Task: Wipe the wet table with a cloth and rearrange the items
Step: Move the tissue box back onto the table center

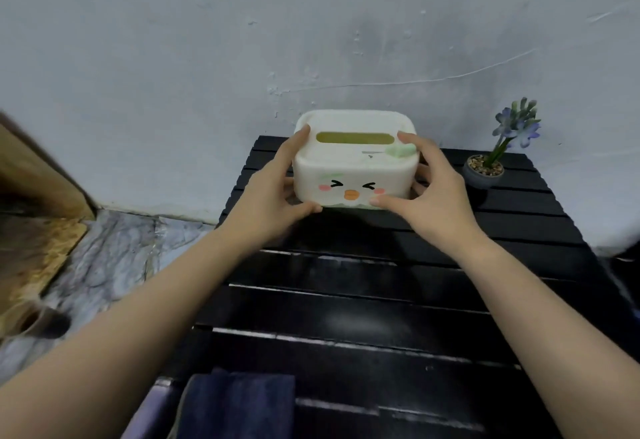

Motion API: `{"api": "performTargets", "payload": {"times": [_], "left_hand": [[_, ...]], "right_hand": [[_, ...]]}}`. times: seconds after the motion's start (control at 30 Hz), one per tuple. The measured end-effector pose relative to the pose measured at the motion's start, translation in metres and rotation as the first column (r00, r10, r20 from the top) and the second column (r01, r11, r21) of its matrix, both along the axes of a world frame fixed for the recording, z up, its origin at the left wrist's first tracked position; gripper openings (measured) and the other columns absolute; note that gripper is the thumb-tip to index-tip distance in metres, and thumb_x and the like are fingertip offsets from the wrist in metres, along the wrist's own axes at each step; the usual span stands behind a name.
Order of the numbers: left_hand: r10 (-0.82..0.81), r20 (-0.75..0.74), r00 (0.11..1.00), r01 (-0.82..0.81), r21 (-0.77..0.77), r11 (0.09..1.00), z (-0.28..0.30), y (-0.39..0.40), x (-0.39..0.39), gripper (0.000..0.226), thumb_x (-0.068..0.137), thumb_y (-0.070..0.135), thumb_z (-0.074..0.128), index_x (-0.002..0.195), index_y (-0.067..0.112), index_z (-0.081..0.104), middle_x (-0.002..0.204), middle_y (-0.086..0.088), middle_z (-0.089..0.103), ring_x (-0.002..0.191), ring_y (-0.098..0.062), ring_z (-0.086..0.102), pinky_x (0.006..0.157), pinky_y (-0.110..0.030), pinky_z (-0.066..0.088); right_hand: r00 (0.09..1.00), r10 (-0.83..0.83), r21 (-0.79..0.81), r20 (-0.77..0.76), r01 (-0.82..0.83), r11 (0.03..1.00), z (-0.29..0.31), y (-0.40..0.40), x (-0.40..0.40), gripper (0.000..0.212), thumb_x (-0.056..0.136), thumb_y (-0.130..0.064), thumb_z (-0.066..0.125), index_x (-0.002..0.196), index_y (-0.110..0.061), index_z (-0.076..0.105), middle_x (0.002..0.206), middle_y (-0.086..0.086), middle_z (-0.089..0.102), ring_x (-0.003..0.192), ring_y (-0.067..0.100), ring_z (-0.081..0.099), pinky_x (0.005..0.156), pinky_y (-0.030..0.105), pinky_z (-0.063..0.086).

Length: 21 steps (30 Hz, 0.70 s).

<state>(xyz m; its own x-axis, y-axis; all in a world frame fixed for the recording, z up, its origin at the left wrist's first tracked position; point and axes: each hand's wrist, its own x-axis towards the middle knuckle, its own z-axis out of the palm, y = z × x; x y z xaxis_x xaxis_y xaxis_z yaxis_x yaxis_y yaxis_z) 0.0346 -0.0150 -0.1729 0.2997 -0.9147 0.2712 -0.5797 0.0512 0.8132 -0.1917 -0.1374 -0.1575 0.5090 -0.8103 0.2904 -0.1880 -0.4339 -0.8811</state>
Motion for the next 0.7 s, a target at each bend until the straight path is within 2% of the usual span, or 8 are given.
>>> {"api": "performTargets", "payload": {"times": [0.17, 0.27, 0.37, 0.43, 0.6, 0.67, 0.7], "left_hand": [[-0.015, -0.02, 1.0, 0.014, -0.002, 1.0, 0.002, 0.058, -0.031, 0.109, 0.073, -0.001, 0.082, 0.147, 0.054, 0.024, 0.126, 0.013, 0.056, 0.097, 0.008, 0.067, 0.07, -0.006, 0.053], [-0.019, -0.004, 1.0, 0.019, 0.048, 0.999, -0.008, 0.079, -0.047, 0.109, 0.074, -0.001, 0.081, 0.147, 0.055, 0.022, 0.126, 0.008, 0.056, 0.097, 0.008, 0.067, 0.071, -0.008, 0.054], [-0.012, 0.024, 1.0, 0.009, 0.115, 0.993, -0.014, 0.091, -0.061, 0.109, 0.075, 0.005, 0.081, 0.147, 0.057, 0.019, 0.121, 0.01, 0.059, 0.095, 0.001, 0.069, 0.083, -0.023, 0.059], [-0.006, 0.011, 1.0, 0.005, 0.154, 0.988, -0.021, 0.09, -0.063, 0.11, 0.076, 0.008, 0.081, 0.146, 0.061, 0.016, 0.125, 0.009, 0.06, 0.102, -0.006, 0.069, 0.091, -0.036, 0.059], [-0.015, 0.001, 1.0, 0.014, 0.164, 0.986, -0.022, 0.087, -0.06, 0.119, 0.074, 0.012, 0.082, 0.146, 0.064, 0.005, 0.124, 0.024, 0.058, 0.101, -0.002, 0.07, 0.093, -0.04, 0.058], [-0.023, -0.024, 0.999, 0.026, 0.144, 0.989, -0.018, 0.087, -0.059, 0.124, 0.07, 0.019, 0.084, 0.147, 0.063, -0.002, 0.134, 0.027, 0.053, 0.102, -0.002, 0.069, 0.09, -0.038, 0.058], [-0.017, -0.031, 0.999, 0.021, 0.127, 0.992, -0.014, 0.088, -0.059, 0.126, 0.068, 0.025, 0.086, 0.148, 0.061, -0.005, 0.138, 0.035, 0.046, 0.105, 0.002, 0.067, 0.088, -0.033, 0.058]], "right_hand": [[1.0, 0.014, -0.016, 0.023, -0.013, 1.0, 0.0, 0.055, -0.037, 0.089, 0.063, -0.016, 0.094, 0.138, -0.038, 0.05, 0.14, -0.013, 0.053, 0.125, 0.002, 0.056, 0.103, 0.028, 0.052], [1.0, 0.012, 0.011, 0.007, -0.013, 1.0, -0.012, 0.076, -0.053, 0.088, 0.064, -0.016, 0.094, 0.137, -0.039, 0.051, 0.14, -0.011, 0.054, 0.126, 0.005, 0.056, 0.103, 0.031, 0.053], [1.0, 0.008, 0.053, -0.016, -0.008, 0.999, -0.023, 0.09, -0.064, 0.087, 0.066, -0.015, 0.093, 0.138, -0.036, 0.05, 0.14, -0.005, 0.054, 0.127, 0.008, 0.056, 0.104, 0.034, 0.053], [0.999, 0.013, 0.081, -0.033, -0.01, 0.997, -0.031, 0.089, -0.062, 0.088, 0.067, -0.014, 0.092, 0.14, -0.036, 0.048, 0.142, -0.002, 0.053, 0.129, 0.011, 0.054, 0.106, 0.036, 0.052], [0.996, 0.043, 0.095, -0.075, -0.036, 0.995, -0.034, 0.083, -0.057, 0.093, 0.067, -0.023, 0.091, 0.143, -0.042, 0.042, 0.145, -0.006, 0.049, 0.132, 0.014, 0.051, 0.109, 0.042, 0.049], [0.995, 0.069, 0.096, -0.067, -0.062, 0.993, -0.03, 0.082, -0.06, 0.107, 0.062, -0.031, 0.093, 0.148, -0.046, 0.032, 0.149, -0.011, 0.044, 0.137, 0.012, 0.047, 0.112, 0.044, 0.045], [0.995, 0.072, 0.098, -0.07, -0.065, 0.993, -0.028, 0.082, -0.061, 0.115, 0.059, -0.037, 0.094, 0.15, -0.05, 0.025, 0.153, -0.013, 0.041, 0.14, 0.011, 0.043, 0.115, 0.044, 0.042]]}}
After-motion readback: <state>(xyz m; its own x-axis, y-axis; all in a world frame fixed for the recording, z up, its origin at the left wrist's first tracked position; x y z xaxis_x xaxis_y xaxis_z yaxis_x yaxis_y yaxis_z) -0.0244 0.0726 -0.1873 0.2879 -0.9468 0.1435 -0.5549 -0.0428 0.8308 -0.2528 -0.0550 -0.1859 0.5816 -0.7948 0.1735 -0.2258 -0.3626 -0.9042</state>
